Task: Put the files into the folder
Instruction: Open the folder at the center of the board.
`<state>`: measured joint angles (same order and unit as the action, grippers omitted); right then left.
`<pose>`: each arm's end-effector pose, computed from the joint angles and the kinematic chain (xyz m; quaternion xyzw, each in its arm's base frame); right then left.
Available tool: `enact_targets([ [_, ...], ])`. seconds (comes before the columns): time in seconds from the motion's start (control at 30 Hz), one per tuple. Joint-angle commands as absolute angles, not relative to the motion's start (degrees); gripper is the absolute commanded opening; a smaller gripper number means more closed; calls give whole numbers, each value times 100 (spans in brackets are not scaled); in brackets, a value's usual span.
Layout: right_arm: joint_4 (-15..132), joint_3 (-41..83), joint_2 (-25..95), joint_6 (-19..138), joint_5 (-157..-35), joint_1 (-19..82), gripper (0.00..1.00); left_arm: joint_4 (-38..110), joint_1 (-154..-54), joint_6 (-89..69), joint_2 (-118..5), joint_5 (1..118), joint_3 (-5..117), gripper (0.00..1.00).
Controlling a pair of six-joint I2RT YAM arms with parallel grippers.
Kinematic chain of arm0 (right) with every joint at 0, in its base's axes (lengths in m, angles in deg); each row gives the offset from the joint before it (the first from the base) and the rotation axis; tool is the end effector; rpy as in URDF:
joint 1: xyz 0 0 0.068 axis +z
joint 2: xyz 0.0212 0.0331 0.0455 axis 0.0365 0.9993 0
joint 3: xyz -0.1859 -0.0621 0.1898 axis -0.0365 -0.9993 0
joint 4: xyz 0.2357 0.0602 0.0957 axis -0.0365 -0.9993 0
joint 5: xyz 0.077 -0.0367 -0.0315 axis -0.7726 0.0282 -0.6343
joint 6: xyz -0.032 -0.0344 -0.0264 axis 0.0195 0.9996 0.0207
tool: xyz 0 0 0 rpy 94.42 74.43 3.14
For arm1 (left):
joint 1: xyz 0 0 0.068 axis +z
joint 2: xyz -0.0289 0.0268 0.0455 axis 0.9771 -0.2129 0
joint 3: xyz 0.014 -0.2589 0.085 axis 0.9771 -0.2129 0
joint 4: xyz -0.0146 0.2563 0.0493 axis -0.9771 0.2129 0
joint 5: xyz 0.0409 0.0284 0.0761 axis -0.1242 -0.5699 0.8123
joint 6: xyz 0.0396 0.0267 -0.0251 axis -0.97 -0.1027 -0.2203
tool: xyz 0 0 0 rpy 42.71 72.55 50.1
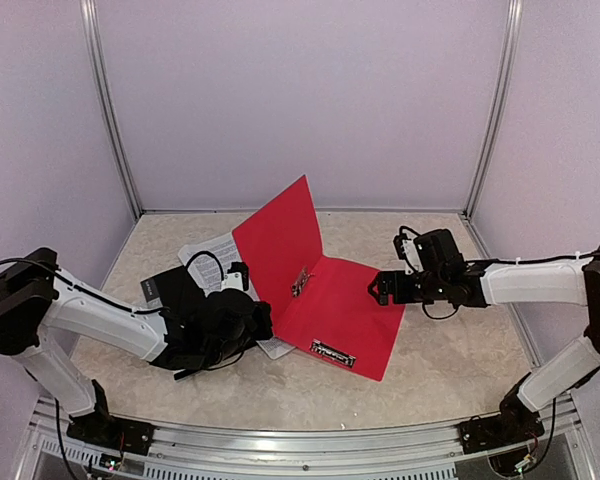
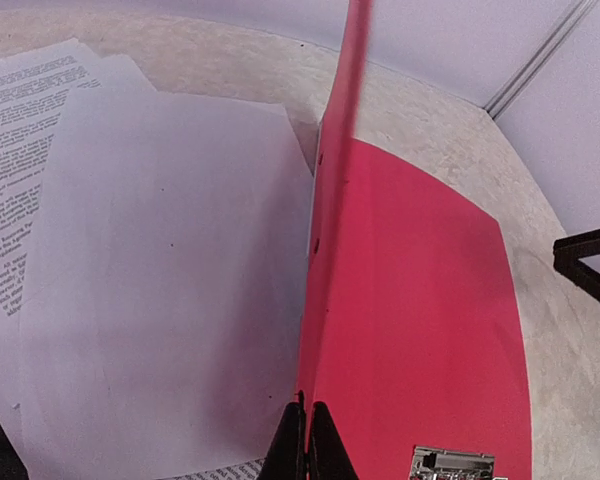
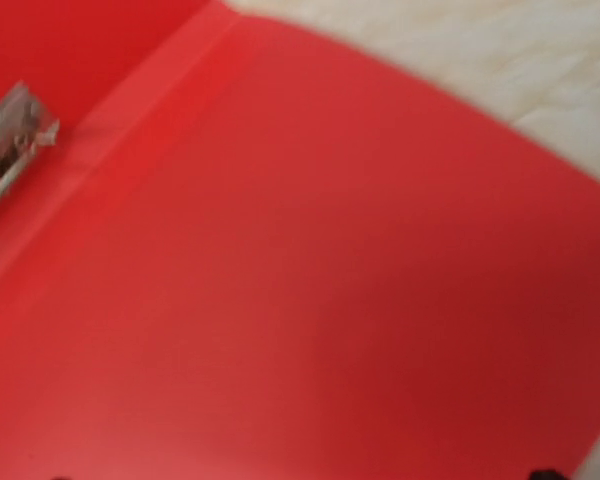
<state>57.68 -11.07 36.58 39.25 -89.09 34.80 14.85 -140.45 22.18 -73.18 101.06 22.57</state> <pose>0.2496 0.1606 0.1960 -0.0483 0.9072 0.2120 0.3601 0.1613 -0.2704 0.1660 -0.0049 0.8412 -0.2371 0.4859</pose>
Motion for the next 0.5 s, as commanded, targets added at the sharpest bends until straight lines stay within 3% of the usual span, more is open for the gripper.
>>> enact_targets([
  [0.0,6188,-946,4109,4020,-8824,3844,96,1984,-13892,3266,-7002,10006,2161,0],
  [0.47,6365,-432,5120,4619,-8998,4777,92,2643,-13235,4584,-6723,9089,1618,2],
])
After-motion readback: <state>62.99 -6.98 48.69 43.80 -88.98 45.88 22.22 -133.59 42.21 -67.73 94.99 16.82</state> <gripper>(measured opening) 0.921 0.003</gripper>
